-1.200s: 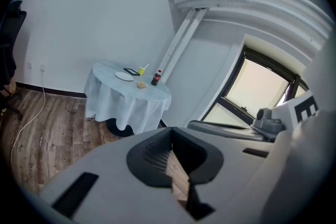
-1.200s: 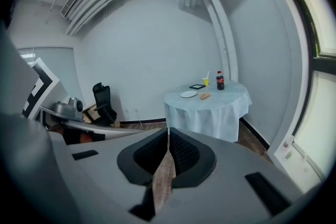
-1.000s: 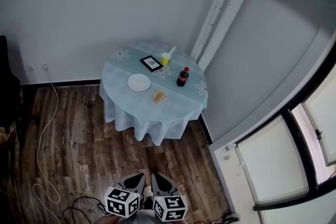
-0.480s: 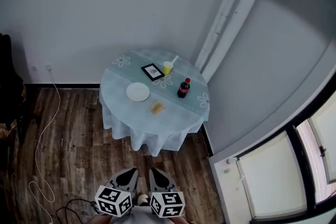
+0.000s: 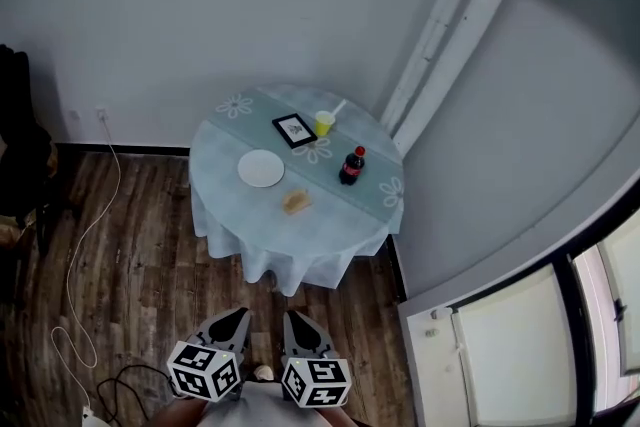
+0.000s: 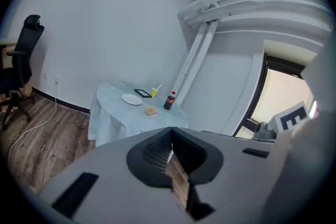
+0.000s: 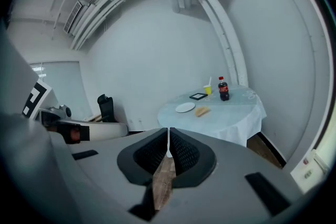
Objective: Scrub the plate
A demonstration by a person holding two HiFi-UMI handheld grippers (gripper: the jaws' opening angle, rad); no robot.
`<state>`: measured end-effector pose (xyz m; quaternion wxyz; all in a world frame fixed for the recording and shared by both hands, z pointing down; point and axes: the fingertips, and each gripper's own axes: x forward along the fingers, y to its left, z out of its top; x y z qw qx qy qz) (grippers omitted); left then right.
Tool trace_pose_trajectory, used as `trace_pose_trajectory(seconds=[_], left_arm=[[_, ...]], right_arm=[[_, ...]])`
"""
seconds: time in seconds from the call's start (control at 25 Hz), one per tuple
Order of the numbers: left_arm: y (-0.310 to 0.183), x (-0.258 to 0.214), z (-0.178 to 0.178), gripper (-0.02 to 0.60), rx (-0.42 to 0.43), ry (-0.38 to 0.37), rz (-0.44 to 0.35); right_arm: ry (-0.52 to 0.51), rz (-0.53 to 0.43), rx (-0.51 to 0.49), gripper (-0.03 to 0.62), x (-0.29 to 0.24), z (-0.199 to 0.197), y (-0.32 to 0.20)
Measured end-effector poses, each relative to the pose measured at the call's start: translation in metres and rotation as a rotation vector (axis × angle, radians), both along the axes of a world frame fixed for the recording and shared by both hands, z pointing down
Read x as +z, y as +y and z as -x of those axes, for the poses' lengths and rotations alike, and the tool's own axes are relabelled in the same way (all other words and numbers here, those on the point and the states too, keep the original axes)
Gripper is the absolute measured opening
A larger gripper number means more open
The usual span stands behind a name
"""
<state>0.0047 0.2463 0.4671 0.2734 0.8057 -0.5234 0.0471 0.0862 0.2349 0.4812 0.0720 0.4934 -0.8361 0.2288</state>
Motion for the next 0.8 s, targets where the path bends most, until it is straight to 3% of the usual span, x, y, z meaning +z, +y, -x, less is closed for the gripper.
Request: trace_pose_trajectory(seconds=[0.24,0.48,0.8], left_arm=[[-0.003,-0.001,-0.018,0.009,0.055,0.052,0.003],[-0.016,0.002,-0.032,0.009,0.083,0.002,-0.004],[-0.033,0.011,-0.048,0.009,0.11,-0.018,0.015]], right_arm=[[-0.04,0.041,-0.077,0.037,0.008,0.006,0.001],[-0.044,0.025,-0.028,0.037,0.007,-0.013,-0.008],[-0.061,0.004,-0.04,0.037,0.003,-0.023,-0.017]])
